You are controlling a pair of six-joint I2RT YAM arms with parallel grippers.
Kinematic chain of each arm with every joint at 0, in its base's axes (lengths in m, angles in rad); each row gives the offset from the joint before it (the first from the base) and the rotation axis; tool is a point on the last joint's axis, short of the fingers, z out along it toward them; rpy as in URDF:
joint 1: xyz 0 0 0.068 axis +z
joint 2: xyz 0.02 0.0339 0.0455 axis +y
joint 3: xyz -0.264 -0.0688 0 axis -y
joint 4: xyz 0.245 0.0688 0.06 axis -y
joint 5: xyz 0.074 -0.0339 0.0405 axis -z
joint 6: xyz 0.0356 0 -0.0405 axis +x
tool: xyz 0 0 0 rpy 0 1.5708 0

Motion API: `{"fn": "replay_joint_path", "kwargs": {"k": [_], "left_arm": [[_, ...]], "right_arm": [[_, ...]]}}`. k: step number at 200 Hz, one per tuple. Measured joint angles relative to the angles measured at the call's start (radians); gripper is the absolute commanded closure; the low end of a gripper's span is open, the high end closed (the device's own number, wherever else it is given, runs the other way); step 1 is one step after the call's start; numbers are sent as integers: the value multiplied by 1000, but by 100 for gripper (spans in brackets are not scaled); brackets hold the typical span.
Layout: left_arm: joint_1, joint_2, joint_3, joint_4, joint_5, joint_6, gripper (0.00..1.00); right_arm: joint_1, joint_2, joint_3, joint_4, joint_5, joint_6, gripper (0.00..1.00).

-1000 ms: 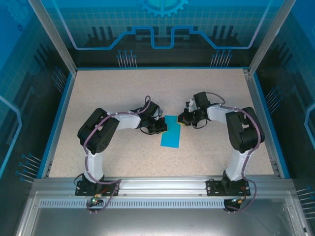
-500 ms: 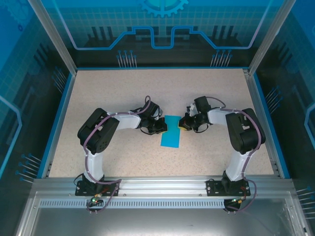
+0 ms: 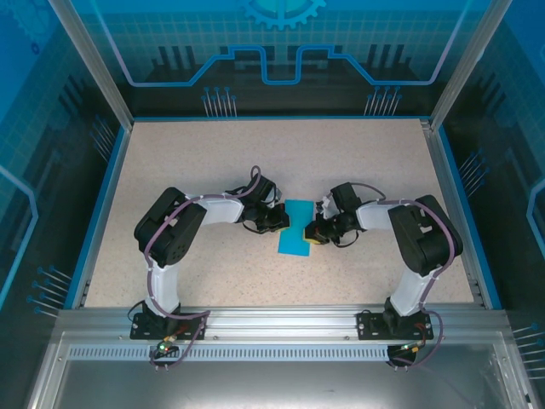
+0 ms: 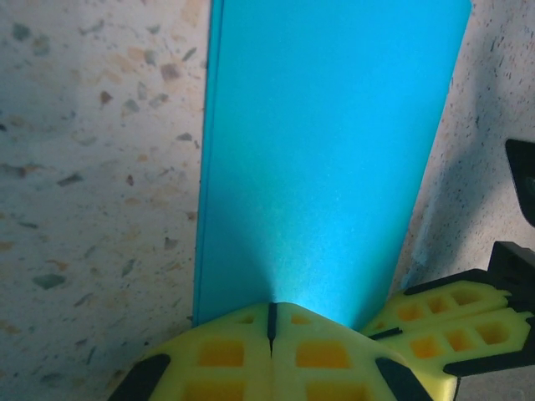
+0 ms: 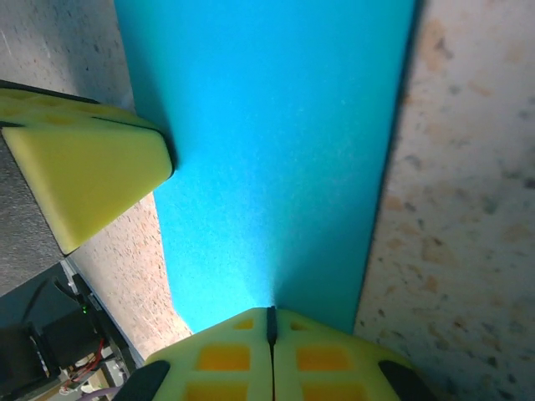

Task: Fold a paper plane with a square sheet of paper (pick it up from the middle)
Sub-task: Fold the square sheet of paper in half at the center of the table.

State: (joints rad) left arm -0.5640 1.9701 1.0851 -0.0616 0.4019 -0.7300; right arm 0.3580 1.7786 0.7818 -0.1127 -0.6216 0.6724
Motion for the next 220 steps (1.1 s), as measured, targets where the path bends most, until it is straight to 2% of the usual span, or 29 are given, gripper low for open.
{"fn": "replay_joint_path", "kwargs": {"k": [31, 80, 136, 220], "left_arm": [[0, 0, 0, 0, 0, 0, 100], [0, 0, 0, 0, 0, 0, 100], [0, 0, 0, 0, 0, 0, 100], [0, 0, 0, 0, 0, 0, 100]], "right_arm": [[2, -16, -14, 9, 2, 0, 94], [23, -135, -67, 6, -8, 0, 92], [61, -96, -128, 42, -14, 0, 93], [87, -164, -156, 13, 1, -4, 93]]}}
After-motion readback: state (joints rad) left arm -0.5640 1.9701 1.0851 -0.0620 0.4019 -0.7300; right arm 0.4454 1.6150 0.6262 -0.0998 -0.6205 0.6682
